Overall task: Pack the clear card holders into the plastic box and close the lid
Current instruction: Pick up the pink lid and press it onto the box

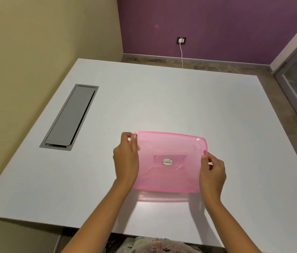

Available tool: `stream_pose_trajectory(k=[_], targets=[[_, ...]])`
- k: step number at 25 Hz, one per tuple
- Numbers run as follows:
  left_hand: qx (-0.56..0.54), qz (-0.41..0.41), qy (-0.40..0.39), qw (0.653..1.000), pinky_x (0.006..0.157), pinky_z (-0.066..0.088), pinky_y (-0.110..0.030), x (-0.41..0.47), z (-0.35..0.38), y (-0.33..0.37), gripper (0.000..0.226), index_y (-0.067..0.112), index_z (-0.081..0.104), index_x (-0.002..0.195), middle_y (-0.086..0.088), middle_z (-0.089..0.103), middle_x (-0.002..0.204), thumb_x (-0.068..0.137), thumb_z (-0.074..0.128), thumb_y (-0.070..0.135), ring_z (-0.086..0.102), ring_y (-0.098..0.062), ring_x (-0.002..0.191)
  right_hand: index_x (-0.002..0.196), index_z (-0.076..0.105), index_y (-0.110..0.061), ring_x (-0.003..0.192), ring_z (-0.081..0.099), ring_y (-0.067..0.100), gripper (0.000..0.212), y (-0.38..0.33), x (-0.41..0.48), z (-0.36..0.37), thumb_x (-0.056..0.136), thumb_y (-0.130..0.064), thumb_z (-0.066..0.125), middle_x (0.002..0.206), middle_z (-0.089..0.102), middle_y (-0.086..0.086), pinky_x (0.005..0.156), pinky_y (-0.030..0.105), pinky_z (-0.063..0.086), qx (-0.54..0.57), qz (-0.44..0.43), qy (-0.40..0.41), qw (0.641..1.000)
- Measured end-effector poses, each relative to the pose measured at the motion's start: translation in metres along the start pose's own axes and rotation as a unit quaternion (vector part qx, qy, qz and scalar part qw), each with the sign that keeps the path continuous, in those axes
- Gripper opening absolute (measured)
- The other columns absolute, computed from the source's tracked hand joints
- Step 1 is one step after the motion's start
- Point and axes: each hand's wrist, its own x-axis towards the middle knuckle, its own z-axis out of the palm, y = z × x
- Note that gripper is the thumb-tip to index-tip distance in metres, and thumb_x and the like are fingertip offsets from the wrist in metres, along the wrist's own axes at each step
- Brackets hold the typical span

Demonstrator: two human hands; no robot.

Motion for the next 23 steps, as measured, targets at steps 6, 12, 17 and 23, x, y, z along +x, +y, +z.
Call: stream_pose_trajectory(k=[6,12,17,23], targets=[[0.156,-0.007,-0.006,0.988,0.067,0.046,-0.039,0.001,0.018,-0.022,0.029,0.011,0.058,0.100,-0.008,0.063,0.096,0.098,0.043,0.036,0.055,-0.029,0.091,0.112,0.063,-0.013,0.098,0.054,0.032,0.029,0.015,0.005,0.016,0.098,-0.030,0.044,0.101,0.054,0.011,0.085,0.037,0.044,-0.036,0.023,-0.003,0.999],[0.172,-0.022,-0.015,0.985,0.072,0.050,-0.047,0.006,0.030,-0.029,0.028,0.007,0.058,0.104,-0.012,0.057,0.107,0.098,0.045,0.031,0.050,-0.032,0.099,0.115,0.059,-0.016,0.105,0.053,0.031,0.027,0.017,0.017,0.029,0.097,-0.023,0.042,0.111,0.052,0.013,0.084,0.035,0.043,-0.081,0.014,-0.005,0.997],[0.146,-0.027,-0.030,0.989,0.068,0.044,-0.038,0.011,0.040,-0.037,0.025,0.008,0.053,0.104,-0.012,0.052,0.109,0.099,0.042,0.030,0.052,-0.033,0.096,0.116,0.055,-0.009,0.112,0.049,0.034,0.026,0.014,0.024,0.037,0.097,-0.016,0.040,0.119,0.049,0.017,0.090,0.042,0.044,-0.152,0.000,-0.011,0.988],[0.138,-0.032,-0.044,0.989,0.066,0.044,-0.039,0.014,0.048,-0.042,0.026,0.012,0.047,0.114,-0.011,0.049,0.115,0.098,0.043,0.032,0.058,-0.036,0.092,0.123,0.048,-0.004,0.113,0.046,0.035,0.031,0.011,0.028,0.043,0.095,-0.005,0.035,0.123,0.048,0.016,0.081,0.044,0.047,-0.287,-0.059,-0.041,0.955]])
